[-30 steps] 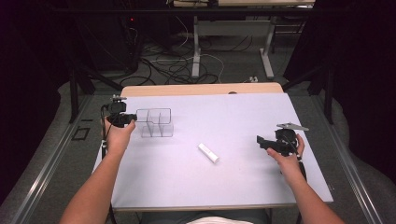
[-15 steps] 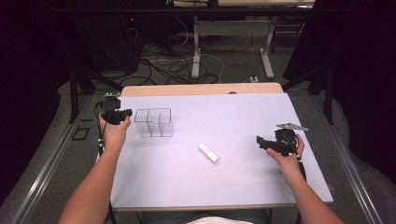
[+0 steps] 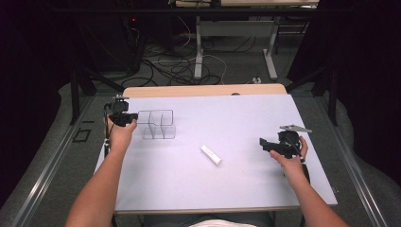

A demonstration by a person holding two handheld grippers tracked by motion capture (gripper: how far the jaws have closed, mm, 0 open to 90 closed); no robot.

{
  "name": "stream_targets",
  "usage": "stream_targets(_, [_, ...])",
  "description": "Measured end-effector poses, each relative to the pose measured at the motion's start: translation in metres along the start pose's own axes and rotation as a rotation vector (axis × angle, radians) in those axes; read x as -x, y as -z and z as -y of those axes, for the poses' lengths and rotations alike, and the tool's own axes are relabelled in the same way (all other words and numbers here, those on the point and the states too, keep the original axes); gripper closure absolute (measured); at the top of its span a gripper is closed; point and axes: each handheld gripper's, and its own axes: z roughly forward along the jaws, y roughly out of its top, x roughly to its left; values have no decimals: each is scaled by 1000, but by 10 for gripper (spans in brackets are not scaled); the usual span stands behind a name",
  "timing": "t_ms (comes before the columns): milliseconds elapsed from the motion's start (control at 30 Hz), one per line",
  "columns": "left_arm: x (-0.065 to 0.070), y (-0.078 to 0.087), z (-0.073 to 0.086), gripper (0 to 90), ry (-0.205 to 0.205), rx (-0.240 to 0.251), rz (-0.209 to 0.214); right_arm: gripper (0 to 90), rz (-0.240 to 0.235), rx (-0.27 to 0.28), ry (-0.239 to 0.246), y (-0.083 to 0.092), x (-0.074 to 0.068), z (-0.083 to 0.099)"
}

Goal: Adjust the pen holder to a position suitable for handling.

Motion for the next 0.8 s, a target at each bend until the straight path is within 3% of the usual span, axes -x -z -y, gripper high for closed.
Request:
stream_targets(167, [2, 0, 2, 900, 22, 12, 7, 147, 4, 1, -4, -1, -1, 0])
stream_targets(333, [10, 1, 4, 900, 8, 13, 12, 147, 2, 0, 1, -1, -2, 0])
stream_targets(367, [13, 0, 5, 900, 23, 16, 21, 147, 2, -1, 3, -2, -2, 0])
stream_targets(500, [22, -1, 6, 900, 9, 13, 29, 147, 1, -2, 2, -2, -3, 0])
stream_targets(633, [36, -3, 8, 900, 23, 27, 48, 147, 3, -3, -3, -2, -3, 0])
stream_targets(800, [54, -7, 8, 900, 4, 32, 78, 147, 1, -2, 1, -2, -2, 0])
